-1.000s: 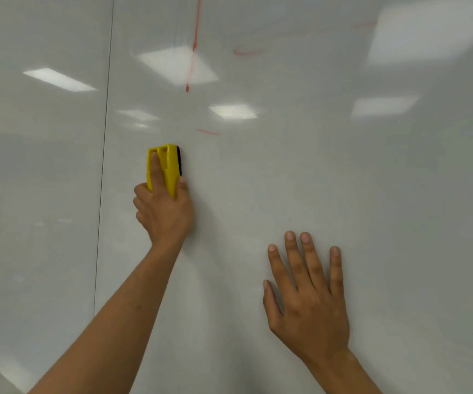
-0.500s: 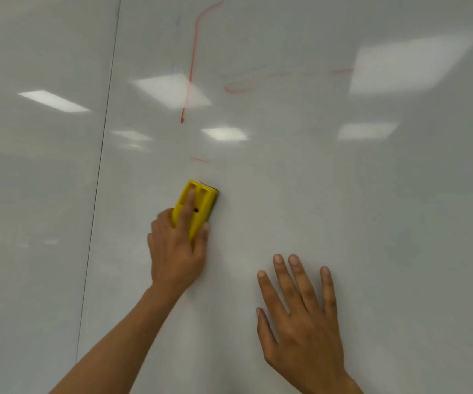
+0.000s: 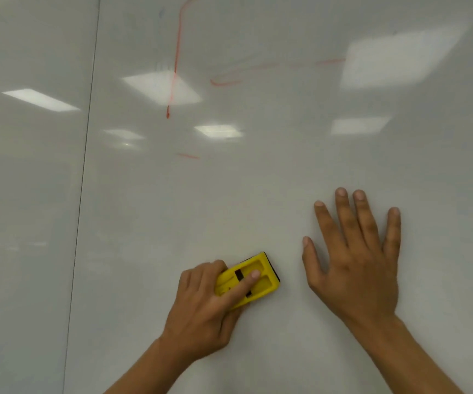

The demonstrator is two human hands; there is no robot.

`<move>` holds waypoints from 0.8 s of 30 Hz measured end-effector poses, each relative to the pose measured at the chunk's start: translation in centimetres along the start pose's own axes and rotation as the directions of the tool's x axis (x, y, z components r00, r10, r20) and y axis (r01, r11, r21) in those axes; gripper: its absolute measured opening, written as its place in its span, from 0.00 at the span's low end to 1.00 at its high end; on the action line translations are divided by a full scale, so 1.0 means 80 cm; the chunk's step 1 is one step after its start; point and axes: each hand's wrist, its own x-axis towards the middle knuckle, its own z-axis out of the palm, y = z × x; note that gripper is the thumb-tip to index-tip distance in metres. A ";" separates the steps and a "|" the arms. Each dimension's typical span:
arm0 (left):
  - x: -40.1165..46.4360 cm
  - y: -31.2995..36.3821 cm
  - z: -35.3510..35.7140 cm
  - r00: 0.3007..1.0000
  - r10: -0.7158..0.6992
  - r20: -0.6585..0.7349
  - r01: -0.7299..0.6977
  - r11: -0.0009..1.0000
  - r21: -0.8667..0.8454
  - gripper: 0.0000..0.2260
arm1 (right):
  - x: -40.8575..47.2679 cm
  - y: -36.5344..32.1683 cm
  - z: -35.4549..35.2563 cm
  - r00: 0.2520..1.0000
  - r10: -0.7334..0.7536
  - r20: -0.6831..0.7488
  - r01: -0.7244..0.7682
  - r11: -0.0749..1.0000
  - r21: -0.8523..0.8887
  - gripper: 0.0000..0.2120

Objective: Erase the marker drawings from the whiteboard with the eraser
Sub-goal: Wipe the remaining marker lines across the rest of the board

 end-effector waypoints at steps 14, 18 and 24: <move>0.114 -0.020 -0.031 0.993 -0.054 -0.107 0.060 0.997 0.056 0.27 | 0.053 0.024 -0.021 0.994 -0.069 -0.079 0.069 0.998 -0.005 0.21; 0.125 -0.032 -0.030 0.993 0.103 -0.052 -0.097 0.990 0.107 0.26 | 0.107 0.056 -0.028 0.997 0.005 -0.080 -0.007 1.000 -0.019 0.24; 0.175 -0.117 -0.064 0.820 -0.490 -0.295 0.517 0.856 0.015 0.28 | 0.124 0.074 -0.022 0.999 0.012 -0.044 -0.015 0.997 -0.071 0.27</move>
